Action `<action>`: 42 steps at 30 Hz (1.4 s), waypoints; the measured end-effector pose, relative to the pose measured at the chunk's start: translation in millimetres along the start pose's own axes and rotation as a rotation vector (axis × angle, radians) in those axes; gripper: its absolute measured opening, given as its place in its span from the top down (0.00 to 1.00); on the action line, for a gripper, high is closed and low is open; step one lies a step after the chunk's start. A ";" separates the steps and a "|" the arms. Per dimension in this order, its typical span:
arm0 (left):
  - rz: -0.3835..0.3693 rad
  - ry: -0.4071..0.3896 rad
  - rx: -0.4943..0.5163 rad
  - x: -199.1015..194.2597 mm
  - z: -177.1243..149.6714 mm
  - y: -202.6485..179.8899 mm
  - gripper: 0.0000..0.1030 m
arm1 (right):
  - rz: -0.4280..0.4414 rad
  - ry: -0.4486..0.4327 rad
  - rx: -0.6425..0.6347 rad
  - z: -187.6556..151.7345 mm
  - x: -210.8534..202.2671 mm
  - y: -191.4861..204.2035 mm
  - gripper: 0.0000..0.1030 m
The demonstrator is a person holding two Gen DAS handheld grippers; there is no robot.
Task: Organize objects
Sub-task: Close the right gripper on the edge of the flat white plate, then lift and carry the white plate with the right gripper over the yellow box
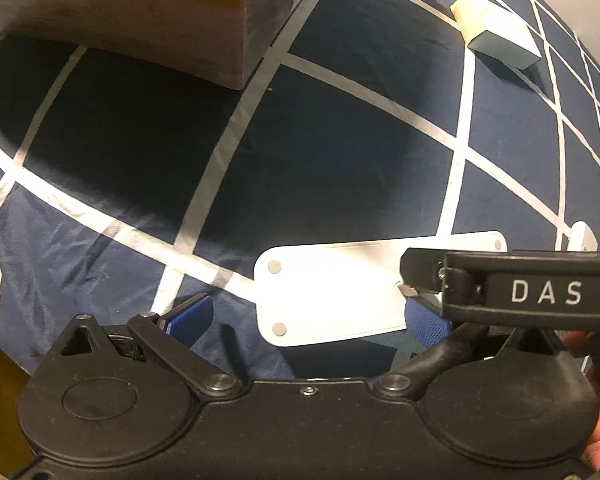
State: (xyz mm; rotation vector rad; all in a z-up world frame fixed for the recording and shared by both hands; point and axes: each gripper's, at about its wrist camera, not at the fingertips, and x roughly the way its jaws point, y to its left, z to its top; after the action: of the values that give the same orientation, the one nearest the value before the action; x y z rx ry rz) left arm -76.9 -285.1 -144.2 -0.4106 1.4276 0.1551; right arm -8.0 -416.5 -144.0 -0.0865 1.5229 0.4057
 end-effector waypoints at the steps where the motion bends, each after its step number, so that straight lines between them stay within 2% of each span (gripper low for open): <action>1: -0.008 -0.001 -0.003 0.4 0.3 -0.3 0.00 | 0.007 0.001 0.001 -0.5 0.5 -0.5 0.04; 5: -0.012 0.001 -0.009 2.7 2.5 -2.4 0.02 | 0.047 0.012 0.001 -1.1 2.4 -1.7 0.13; 13: -0.065 0.011 -0.036 -1.0 4.0 -1.4 0.20 | 0.045 0.004 -0.015 -1.4 3.5 2.4 0.14; 24: -0.055 0.003 -0.020 -8.6 5.0 -9.3 0.21 | 0.046 -0.011 -0.011 -4.4 -6.8 0.8 0.14; 42: -0.011 -0.115 0.059 -81.1 27.8 -6.5 0.21 | 0.099 -0.149 0.006 6.9 -68.3 29.5 0.14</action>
State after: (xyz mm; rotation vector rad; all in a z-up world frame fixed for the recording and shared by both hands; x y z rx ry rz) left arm -60.8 -269.6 -61.1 -0.3556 1.3135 0.1255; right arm -10.4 -400.9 -70.9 0.0231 1.3850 0.4762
